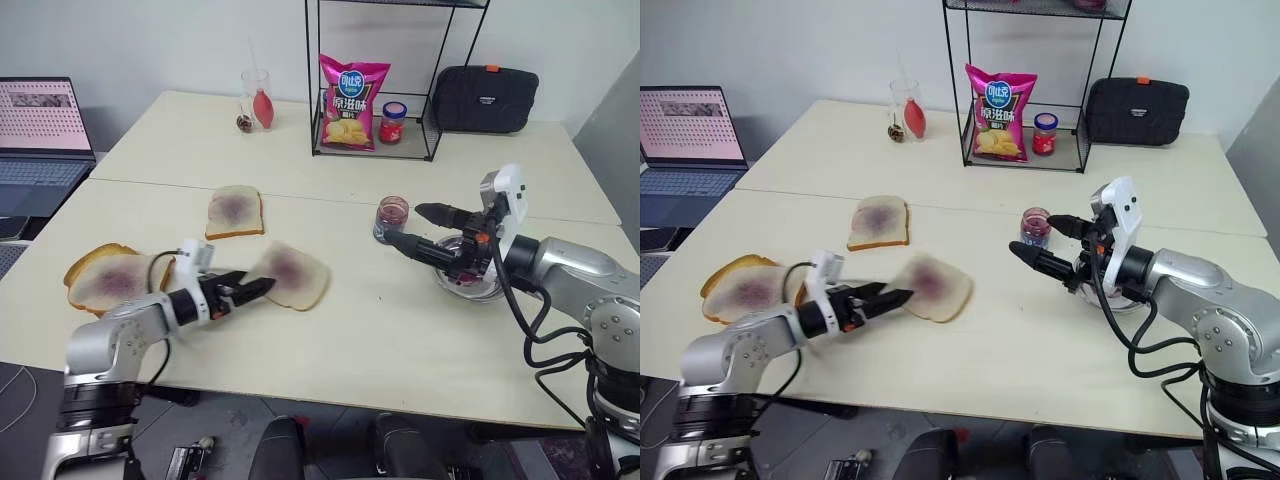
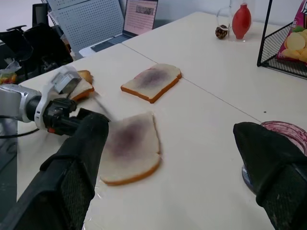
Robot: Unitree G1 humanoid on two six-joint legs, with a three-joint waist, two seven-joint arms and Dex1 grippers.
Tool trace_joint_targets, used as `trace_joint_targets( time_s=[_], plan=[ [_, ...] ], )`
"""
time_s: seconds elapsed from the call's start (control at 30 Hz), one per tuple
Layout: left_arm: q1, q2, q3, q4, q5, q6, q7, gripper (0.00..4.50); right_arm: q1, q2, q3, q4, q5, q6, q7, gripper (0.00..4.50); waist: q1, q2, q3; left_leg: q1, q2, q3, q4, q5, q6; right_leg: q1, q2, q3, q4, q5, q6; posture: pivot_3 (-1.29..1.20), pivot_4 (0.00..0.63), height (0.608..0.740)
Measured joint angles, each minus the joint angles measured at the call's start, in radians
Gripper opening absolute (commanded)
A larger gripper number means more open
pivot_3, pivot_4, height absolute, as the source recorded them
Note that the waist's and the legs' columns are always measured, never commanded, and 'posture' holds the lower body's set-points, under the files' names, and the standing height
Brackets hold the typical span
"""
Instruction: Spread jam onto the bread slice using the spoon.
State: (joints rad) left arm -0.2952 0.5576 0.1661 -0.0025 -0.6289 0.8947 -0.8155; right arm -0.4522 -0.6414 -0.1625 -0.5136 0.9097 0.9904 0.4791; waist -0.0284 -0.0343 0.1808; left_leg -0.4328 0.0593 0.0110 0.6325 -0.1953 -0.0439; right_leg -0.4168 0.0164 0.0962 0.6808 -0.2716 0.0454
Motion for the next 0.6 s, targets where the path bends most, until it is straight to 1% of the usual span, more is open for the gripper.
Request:
trace_joint_targets(
  time_s=[0.13, 0.23, 0.27, 0.33, 0.47, 0.5, 0.53, 0.6],
  plan=[
    [-0.025, -0.054, -0.066, -0.035, -0.002, 0.027, 0.017, 4.36, 0.011, -0.017, -0.026, -0.012, 0.014, 0.002, -0.013, 4.50, -0.004, 0.000, 0.000, 0.001, 0.000, -0.001, 0.001, 0.000, 0.000, 0.001, 0.000, 0.000, 0.000, 0.000, 0.000, 0.00, 0.150, 0.740],
    [-0.069, -0.117, -0.142, -0.049, 0.002, 0.034, 0.027, 4.36, 0.014, -0.019, -0.033, -0.023, 0.017, 0.006, -0.031, 4.50, -0.001, 0.000, 0.000, 0.000, -0.001, -0.002, 0.002, 0.000, 0.000, 0.002, 0.001, -0.001, 0.000, 0.000, 0.000, 0.00, 0.150, 0.740],
    [-0.078, -0.124, -0.165, -0.057, 0.004, 0.033, 0.028, 4.36, 0.014, -0.020, -0.034, -0.031, 0.021, 0.008, -0.034, 4.50, -0.002, 0.000, 0.000, 0.000, -0.001, -0.002, 0.002, 0.000, 0.000, 0.002, 0.001, 0.000, 0.000, 0.000, 0.001, 0.00, 0.150, 0.740],
    [-0.096, -0.111, -0.199, -0.072, 0.015, 0.031, 0.018, 4.36, 0.022, -0.031, -0.050, -0.036, 0.031, 0.015, -0.046, 4.50, -0.005, 0.000, 0.000, 0.001, 0.000, -0.002, 0.002, 0.000, 0.000, 0.002, 0.001, 0.000, 0.000, 0.000, 0.001, 0.00, 0.150, 0.740],
    [-0.102, -0.092, -0.205, -0.070, 0.017, 0.030, 0.004, 4.36, 0.029, -0.045, -0.056, -0.036, 0.036, 0.020, -0.046, 4.50, -0.008, 0.000, 0.000, 0.001, 0.000, -0.003, 0.002, 0.000, 0.000, 0.002, 0.002, -0.001, 0.000, 0.000, 0.000, 0.00, 0.150, 0.740],
    [-0.102, -0.066, -0.218, -0.067, 0.026, 0.020, -0.013, 4.36, 0.029, -0.048, -0.056, -0.036, 0.037, 0.020, -0.047, 4.50, -0.008, 0.000, 0.000, 0.001, 0.001, -0.003, 0.002, 0.000, 0.000, 0.002, 0.002, -0.001, 0.000, 0.000, 0.000, 0.00, 0.150, 0.740],
    [-0.102, -0.011, -0.238, -0.057, 0.056, -0.003, -0.043, 4.36, 0.030, -0.055, -0.058, -0.036, 0.044, 0.021, -0.046, 4.50, -0.009, 0.000, 0.000, 0.001, 0.001, -0.003, 0.002, 0.000, 0.000, 0.002, 0.002, -0.001, 0.000, 0.000, 0.000, 0.00, 0.150, 0.740],
    [-0.102, 0.025, -0.240, -0.040, 0.081, -0.021, -0.061, 4.36, 0.032, -0.062, -0.064, -0.035, 0.046, 0.021, -0.046, 4.50, -0.008, 0.000, 0.000, 0.001, 0.001, -0.002, 0.002, 0.000, 0.000, 0.002, 0.002, -0.001, 0.000, 0.000, 0.000, 0.00, 0.150, 0.740]
  ],
)
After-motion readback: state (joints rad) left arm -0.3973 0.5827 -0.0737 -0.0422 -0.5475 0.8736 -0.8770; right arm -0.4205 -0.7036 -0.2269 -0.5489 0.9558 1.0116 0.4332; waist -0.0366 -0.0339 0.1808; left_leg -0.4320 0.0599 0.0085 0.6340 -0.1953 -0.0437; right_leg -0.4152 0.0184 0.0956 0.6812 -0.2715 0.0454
